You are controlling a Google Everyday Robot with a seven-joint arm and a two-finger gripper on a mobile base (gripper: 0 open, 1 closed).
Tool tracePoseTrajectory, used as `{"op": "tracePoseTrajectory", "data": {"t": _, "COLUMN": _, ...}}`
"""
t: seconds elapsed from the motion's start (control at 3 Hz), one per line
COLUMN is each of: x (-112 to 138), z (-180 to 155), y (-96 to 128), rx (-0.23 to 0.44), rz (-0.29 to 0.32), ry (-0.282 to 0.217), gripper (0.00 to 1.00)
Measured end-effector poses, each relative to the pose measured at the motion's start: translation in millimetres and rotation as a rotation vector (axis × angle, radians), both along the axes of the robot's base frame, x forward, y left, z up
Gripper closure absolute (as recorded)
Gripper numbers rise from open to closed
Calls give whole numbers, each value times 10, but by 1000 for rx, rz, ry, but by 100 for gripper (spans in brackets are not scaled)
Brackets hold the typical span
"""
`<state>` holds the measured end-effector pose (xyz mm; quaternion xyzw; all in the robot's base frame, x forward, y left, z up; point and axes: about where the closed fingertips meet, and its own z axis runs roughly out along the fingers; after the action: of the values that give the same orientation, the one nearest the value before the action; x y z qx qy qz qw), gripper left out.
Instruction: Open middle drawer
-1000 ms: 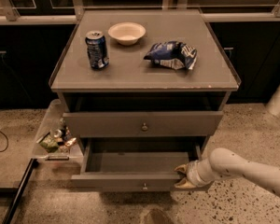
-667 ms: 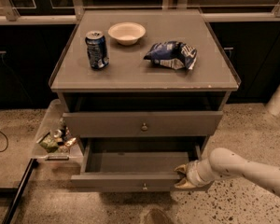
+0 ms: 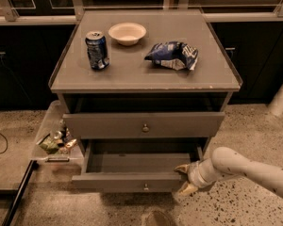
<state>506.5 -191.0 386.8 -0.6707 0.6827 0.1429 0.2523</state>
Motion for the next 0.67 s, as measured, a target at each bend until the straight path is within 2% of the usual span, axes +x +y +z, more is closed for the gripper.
{"op": "tracePoseTrajectory", "data": {"t": 0.67, "x": -89, "z": -2, "y": -26, "rx": 25, "rz": 0, "ry": 11, "gripper": 84}}
